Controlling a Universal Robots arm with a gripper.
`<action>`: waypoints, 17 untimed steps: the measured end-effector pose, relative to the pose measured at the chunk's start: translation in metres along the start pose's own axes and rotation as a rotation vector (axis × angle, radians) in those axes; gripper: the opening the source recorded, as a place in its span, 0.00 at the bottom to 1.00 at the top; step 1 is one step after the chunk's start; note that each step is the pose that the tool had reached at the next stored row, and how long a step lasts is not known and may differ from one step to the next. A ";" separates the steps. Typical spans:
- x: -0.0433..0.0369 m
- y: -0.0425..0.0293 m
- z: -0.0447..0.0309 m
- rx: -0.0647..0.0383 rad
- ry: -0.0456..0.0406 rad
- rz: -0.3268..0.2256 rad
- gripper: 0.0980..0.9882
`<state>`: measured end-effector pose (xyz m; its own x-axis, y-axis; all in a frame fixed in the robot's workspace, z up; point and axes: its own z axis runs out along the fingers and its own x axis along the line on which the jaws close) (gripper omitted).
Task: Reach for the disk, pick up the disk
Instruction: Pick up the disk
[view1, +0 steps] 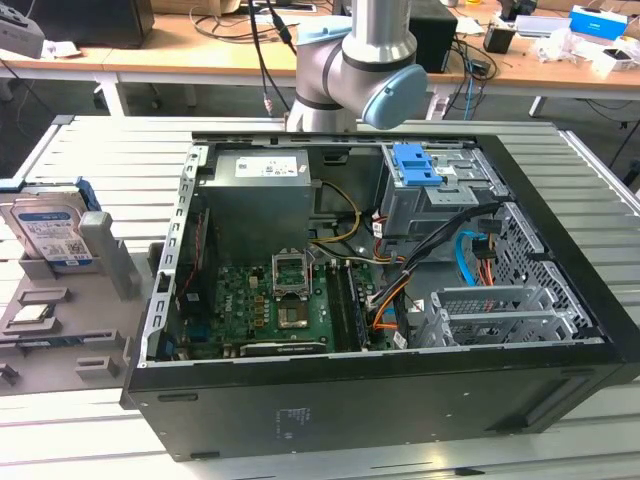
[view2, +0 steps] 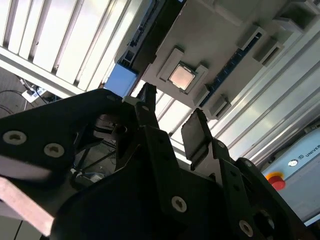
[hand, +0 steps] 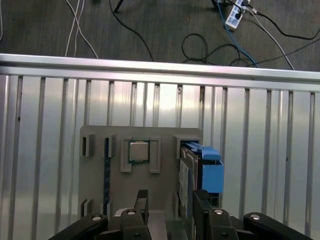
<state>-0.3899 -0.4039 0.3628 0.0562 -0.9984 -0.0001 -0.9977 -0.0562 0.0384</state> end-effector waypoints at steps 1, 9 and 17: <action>0.0000 0.0000 0.0000 0.000 0.0001 0.000 0.43; -0.0244 -0.0013 -0.0001 0.000 0.0001 -0.001 0.43; -0.0338 -0.0006 0.0160 0.000 0.0001 -0.002 0.43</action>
<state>-0.3918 -0.3701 0.3469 0.0579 -0.9983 -0.0001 -0.9976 -0.0579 0.0384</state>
